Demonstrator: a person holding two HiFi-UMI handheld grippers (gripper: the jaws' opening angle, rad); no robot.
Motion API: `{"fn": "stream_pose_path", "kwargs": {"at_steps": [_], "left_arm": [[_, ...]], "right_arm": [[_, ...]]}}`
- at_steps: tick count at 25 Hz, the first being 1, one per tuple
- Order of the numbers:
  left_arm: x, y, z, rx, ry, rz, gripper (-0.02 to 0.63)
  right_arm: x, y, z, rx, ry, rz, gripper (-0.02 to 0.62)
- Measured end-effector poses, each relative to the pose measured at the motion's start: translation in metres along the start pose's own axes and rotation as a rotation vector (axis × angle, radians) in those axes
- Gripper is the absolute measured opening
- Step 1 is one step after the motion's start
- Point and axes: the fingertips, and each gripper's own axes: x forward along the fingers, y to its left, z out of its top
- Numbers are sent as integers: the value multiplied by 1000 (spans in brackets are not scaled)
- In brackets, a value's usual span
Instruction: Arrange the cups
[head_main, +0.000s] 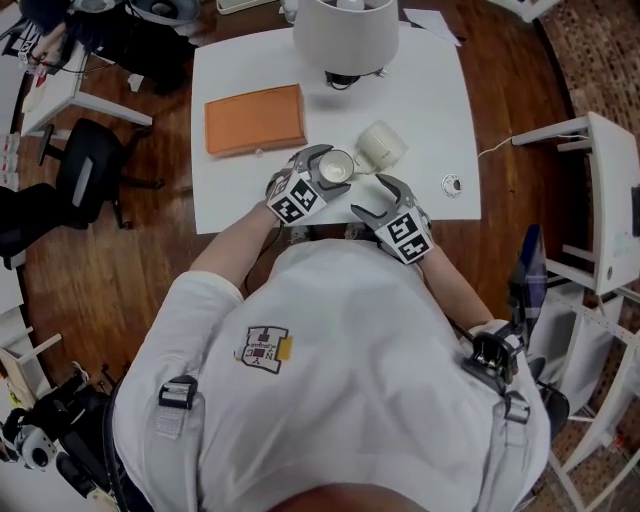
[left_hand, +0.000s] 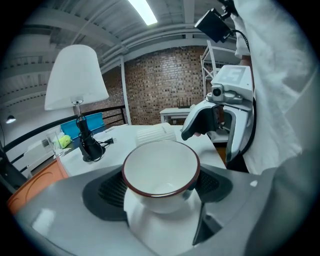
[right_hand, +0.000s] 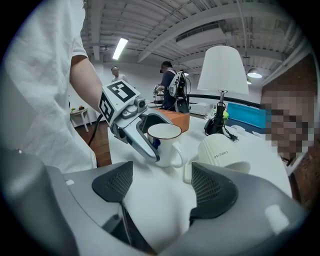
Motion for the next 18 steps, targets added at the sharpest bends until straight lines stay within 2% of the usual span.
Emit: {"fn": "stream_pose_path", "kwargs": {"at_steps": [8, 18], "left_arm": [[-15, -5, -8, -74, 8, 88, 399], [-77, 17, -29, -230, -29, 252, 399]], "right_arm": [[1, 6, -1, -33, 9, 24, 345], [29, 25, 18, -78, 4, 87, 330]]}}
